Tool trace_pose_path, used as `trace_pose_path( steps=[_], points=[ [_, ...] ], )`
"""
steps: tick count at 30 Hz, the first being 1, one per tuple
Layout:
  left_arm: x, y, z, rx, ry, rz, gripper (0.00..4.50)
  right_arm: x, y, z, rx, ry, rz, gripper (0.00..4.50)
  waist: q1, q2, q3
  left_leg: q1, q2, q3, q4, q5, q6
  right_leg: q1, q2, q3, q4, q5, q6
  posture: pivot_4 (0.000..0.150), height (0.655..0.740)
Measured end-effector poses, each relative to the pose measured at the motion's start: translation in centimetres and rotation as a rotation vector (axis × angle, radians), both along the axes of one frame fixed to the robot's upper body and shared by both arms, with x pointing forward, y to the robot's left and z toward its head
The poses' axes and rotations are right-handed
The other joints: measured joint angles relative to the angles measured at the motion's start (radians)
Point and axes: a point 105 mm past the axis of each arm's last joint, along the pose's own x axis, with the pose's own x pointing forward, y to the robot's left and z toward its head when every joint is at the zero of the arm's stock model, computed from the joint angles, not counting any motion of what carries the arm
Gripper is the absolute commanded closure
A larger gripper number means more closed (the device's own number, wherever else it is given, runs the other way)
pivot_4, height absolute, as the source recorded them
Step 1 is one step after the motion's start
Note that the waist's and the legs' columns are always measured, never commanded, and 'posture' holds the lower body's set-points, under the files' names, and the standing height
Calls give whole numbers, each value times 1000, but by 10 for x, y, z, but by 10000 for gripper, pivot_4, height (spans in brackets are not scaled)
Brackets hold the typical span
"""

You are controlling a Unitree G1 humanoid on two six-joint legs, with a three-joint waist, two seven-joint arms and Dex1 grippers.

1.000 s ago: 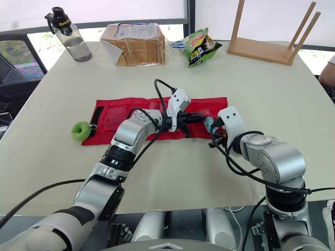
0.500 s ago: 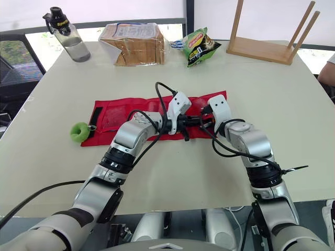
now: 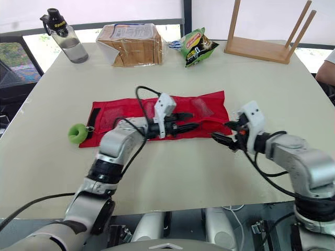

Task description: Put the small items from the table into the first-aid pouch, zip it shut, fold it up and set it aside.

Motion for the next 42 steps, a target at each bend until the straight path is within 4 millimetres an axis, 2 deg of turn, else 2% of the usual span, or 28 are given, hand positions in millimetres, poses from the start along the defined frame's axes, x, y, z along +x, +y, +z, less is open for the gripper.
trace_pose_path(
  steps=[1, 3, 7, 8, 12, 17, 18, 20, 22, 24, 25, 28, 29, 32, 34, 35, 36, 38, 39, 40, 42],
  points=[
    [-6, 16, -2, 10, 13, 25, 114, 5, -11, -1, 2, 24, -48, 0, 2, 0, 0, 0, 0, 0, 0, 0, 0, 0, 0, 0, 0, 0, 0, 1500, 7400],
    [-19, 39, -4, 9, 9, 62, 114, 16, -18, -3, 24, 66, -102, 0, 4, 0, 0, 0, 0, 1, 0, 0, 0, 0, 0, 0, 0, 0, 0, 1500, 7400],
    [-54, 59, -5, -60, -8, 0, 114, 42, -23, -11, 82, 160, -177, 0, 16, 0, 0, 0, 0, 2, 1, 0, 0, 0, -1, 1, -1, 0, 0, 1500, 7400],
    [-57, 64, -1, -70, -10, -7, 114, 45, -24, -14, 83, 177, -186, 0, 18, 0, 0, 0, 0, 2, 1, 0, 0, 0, -1, 0, -1, 0, 0, 1500, 7400],
    [-78, 84, 24, -108, -69, -16, 114, 66, -14, -28, 128, 289, -174, 0, 10, 0, 0, -1, 0, 4, 1, 0, 0, 0, -1, 2, -3, 0, 0, 1500, 7400],
    [-86, 95, 25, -111, -63, 11, 114, 82, -1, -34, 148, 316, -112, 0, 8, 0, 0, 0, 1, 3, 0, 0, 0, 0, 0, 1, -3, 0, 0, 1500, 7400],
    [-86, 96, 26, -108, -64, 16, 0, 82, 2, -34, 151, 315, -95, 3944, 8, 0, 0, 0, 1, 4, 0, 0, 0, 0, 0, 1, -3, 0, 0, 1500, 7400],
    [-86, 97, 26, -108, -73, 33, 0, 81, 10, -33, 197, 334, -52, 6960, 7, 0, 0, 0, 1, 4, 0, 0, 0, 0, 0, 2, -3, 0, 0, 1500, 7400],
    [-86, 94, 28, -118, -86, 44, 0, 77, 22, -31, 247, 344, 11, 16913, 7, 0, 0, 0, 1, 4, 0, 0, 0, 0, 0, 2, -3, 0, 0, 1500, 7400],
    [-88, 93, 30, -131, -87, 43, 0, 77, 23, -30, 249, 341, 18, 24825, 7, 0, 0, 0, 1, 4, 0, 0, 0, 0, 0, 2, -3, 0, 0, 1500, 7400],
    [-90, 92, 30, -142, -82, 44, 0, 77, 23, -28, 242, 332, 19, 31193, 7, 0, 0, 0, 1, 4, 0, 0, 0, 0, 0, 2, -3, 0, 0, 1500, 7400],
    [-92, 89, 31, -154, -84, 38, 0, 76, 18, -23, 214, 303, 12, 44213, 9, 0, 0, 0, 1, 4, 0, 0, 0, 0, 0, 2, -3, 0, 0, 1500, 7400],
    [-93, 89, 32, -158, -85, 36, 0, 75, 16, -22, 203, 294, 7, 44799, 9, 0, 0, 0, 1, 4, 0, 0, 0, 0, 0, 2, -3, 0, 0, 1500, 7400],
    [-94, 86, 36, -177, -89, 16, 0, 70, -8, -24, 71, 252, -58, 44799, 17, 0, 0, -1, 1, 4, 0, 0, 0, 0, -1, 1, -5, 0, 0, 1500, 7400],
    [-95, 84, 40, -182, -94, -2, 0, 64, -35, -28, -18, 248, -121, 44799, 23, 0, 0, -2, 1, 4, 0, 0, 0, 0, -1, 1, -6, 0, 0, 1500, 7400],
    [-95, 81, 42, -178, -101, -18, 0, 60, -57, -29, -89, 242, -168, 44799, 29, 0, 1, -2, 1, 5, 1, 0, 0, 0, -1, 2, -7, 0, 0, 1500, 7400],
    [-96, 79, 45, -177, -108, -32, 0, 57, -77, -27, -150, 231, -215, 44799, 32, 1, 1, -2, 1, 5, 1, 0, 0, 0, -1, 2, -8, 0, 0, 1500, 7400],
    [-97, 76, 48, -173, -118, -53, 0, 55, -99, -20, -213, 209, -267, 44799, 32, 1, 1, -2, 1, 6, 1, 0, 0, 0, -1, 3, -9, 0, 1, 1500, 7400],
    [-97, 71, 50, -157, -123, -81, 0, 53, -119, -10, -266, 185, -304, 44799, 32, 1, 1, -2, 1, 6, 1, 0, 0, 0, -1, 3, -9, 0, 1, 1500, 7400],
    [-98, 68, 51, -155, -122, -98, 0, 51, -131, -3, -301, 163, -321, 44799, 32, 1, 1, -1, 2, 6, 1, 0, 0, 0, -1, 3, -9, 0, 1, 1500, 7400],
    [-98, 63, 54, -163, -125, -119, 0, 49, -143, 1, -348, 143, -323, 44799, 31, 1, 1, -1, 2, 6, 0, 0, 0, 0, 0, 3, -9, 0, 1, 1500, 7400]
  ],
)
